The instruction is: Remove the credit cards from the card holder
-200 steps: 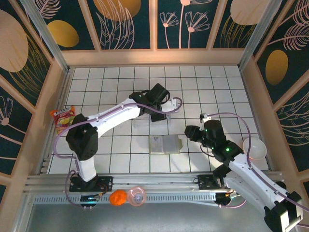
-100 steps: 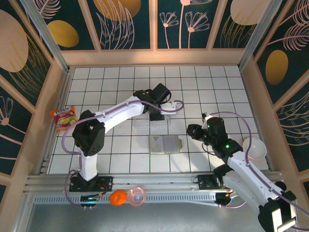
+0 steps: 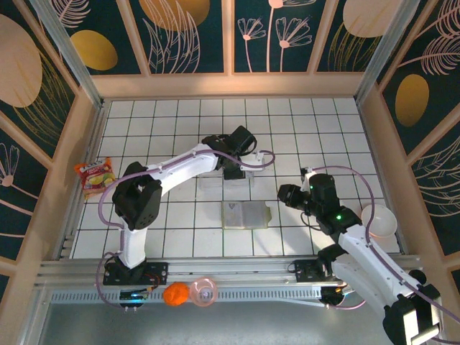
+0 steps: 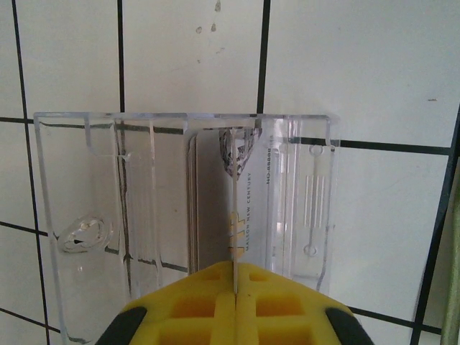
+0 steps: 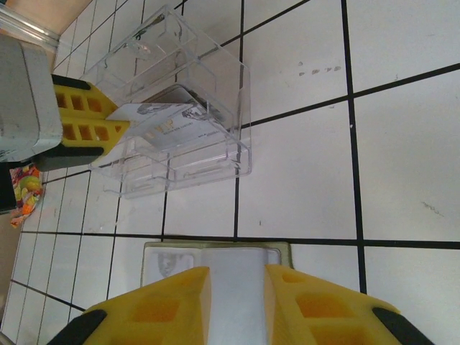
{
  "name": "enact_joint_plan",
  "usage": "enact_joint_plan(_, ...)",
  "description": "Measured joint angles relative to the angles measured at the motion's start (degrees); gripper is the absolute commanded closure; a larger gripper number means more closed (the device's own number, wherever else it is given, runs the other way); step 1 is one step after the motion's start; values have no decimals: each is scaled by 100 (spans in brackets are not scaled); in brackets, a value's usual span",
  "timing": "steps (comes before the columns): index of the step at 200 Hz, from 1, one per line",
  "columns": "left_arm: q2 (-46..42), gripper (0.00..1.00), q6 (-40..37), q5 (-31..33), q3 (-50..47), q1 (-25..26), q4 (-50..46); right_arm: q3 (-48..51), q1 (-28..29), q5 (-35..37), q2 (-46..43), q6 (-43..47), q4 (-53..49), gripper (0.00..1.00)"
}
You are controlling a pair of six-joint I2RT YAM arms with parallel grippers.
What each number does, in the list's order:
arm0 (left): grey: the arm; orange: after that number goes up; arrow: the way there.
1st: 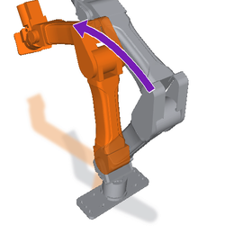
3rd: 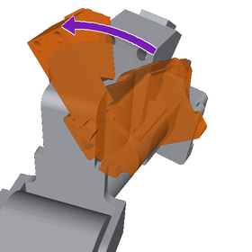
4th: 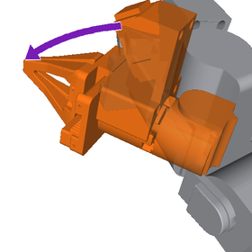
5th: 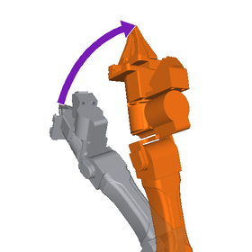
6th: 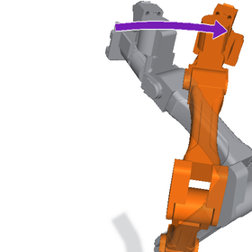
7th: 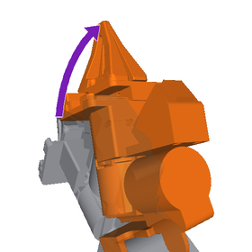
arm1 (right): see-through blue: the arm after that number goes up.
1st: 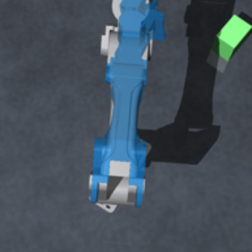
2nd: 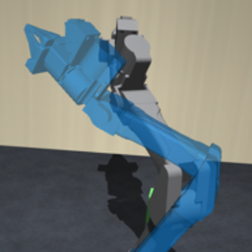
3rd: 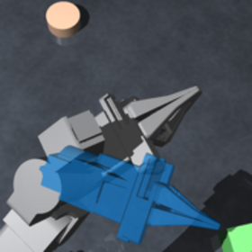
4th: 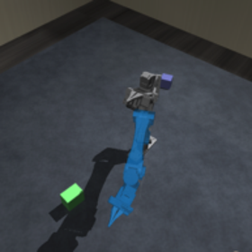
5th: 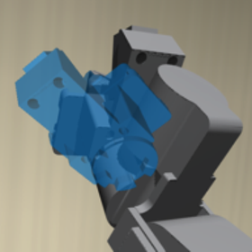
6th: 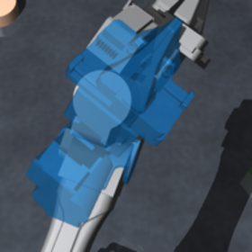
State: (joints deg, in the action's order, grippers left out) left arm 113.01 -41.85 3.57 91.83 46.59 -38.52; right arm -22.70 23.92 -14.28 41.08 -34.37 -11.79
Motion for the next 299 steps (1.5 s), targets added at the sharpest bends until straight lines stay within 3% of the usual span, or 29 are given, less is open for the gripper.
enact_joint_plan(69, 138, 100, 61, 7, 2, 4, -7, 35, -33, -79, 0, 0, 20, 74)
enact_joint_plan(101, 160, 77, 199, 195, 2, 17, 87, 37, -37, -85, 0, 0, 46, 73)
enact_joint_plan(153, 98, 75, 619, 452, 70, 28, 448, 44, -37, -164, 52, 46, 52, 58)
enact_joint_plan(180, -354, 72, 1043, 466, 57, 28, 772, 142, 70, -184, 136, 103, 168, 53)
enact_joint_plan(201, -1228, 57, 1655, 527, -409, 28, 1635, 162, 590, -46, 380, 101, 293, 51)
enact_joint_plan(229, -2924, 35, 2848, 632, -1840, 35, 3136, 81, 1845, 446, 1123, 101, 472, 51)
enact_joint_plan(235, -3257, 23, 3161, 647, -2190, 35, 3458, 15, 2118, 577, 1342, 105, 485, 51)
enact_joint_plan(251, -4048, 2, 3926, 702, -3156, 35, 4175, -245, 2741, 927, 1910, 118, 505, 51)
enact_joint_plan(299, -5355, 1, 5858, 715, -5504, 33, 4843, -1327, 3943, 2024, 3552, 369, 514, 53)
